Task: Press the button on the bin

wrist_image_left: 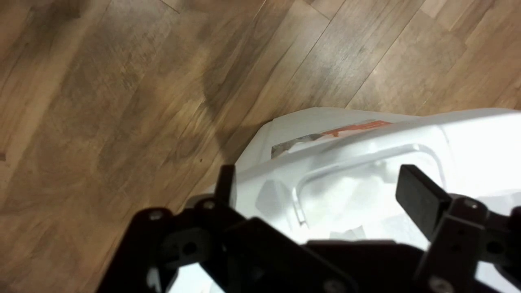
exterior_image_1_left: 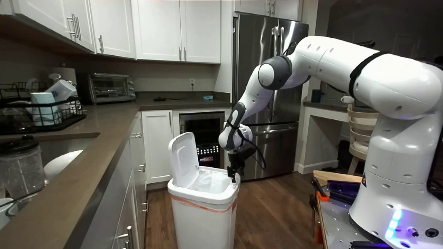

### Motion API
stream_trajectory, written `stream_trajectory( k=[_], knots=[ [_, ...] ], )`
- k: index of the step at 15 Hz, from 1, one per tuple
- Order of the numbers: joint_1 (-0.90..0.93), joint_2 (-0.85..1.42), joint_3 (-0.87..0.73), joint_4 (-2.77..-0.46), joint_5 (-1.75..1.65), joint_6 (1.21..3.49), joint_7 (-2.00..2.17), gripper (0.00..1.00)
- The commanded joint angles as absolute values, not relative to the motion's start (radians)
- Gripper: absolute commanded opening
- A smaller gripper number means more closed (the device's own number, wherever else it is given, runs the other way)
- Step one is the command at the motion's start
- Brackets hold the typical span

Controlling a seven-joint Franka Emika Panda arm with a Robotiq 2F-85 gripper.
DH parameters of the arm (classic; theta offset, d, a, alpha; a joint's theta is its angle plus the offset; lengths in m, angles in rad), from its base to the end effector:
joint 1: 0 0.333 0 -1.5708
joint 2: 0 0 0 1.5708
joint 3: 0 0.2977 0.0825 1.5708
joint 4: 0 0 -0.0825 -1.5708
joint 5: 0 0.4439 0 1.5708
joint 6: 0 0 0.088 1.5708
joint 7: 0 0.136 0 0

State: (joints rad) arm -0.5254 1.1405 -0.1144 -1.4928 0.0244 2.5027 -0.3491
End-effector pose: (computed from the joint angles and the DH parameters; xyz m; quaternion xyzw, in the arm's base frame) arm 0.5328 -0.3984 -0.1077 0.9891 -0.1250 -0.0769 0.0123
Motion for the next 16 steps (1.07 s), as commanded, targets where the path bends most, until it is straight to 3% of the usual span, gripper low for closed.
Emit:
stream_trajectory(
  k=[1, 8, 11, 12, 16],
  knots=[
    [-0.451, 1.036, -0.157, -1.531, 0.016, 2.342, -0.239, 1.0],
    [-0.328, 0.868, -0.212, -1.563, 0.001, 2.059, -0.064, 1.0],
    [-0.289, 0.786, -0.214, -1.617, -0.001, 2.029, -0.026, 1.0],
    [-0.321, 0.868, -0.198, -1.529, 0.015, 2.042, -0.062, 1.0],
    [-0.319, 0.862, -0.194, -1.534, 0.016, 2.041, -0.06, 1.0]
  ],
)
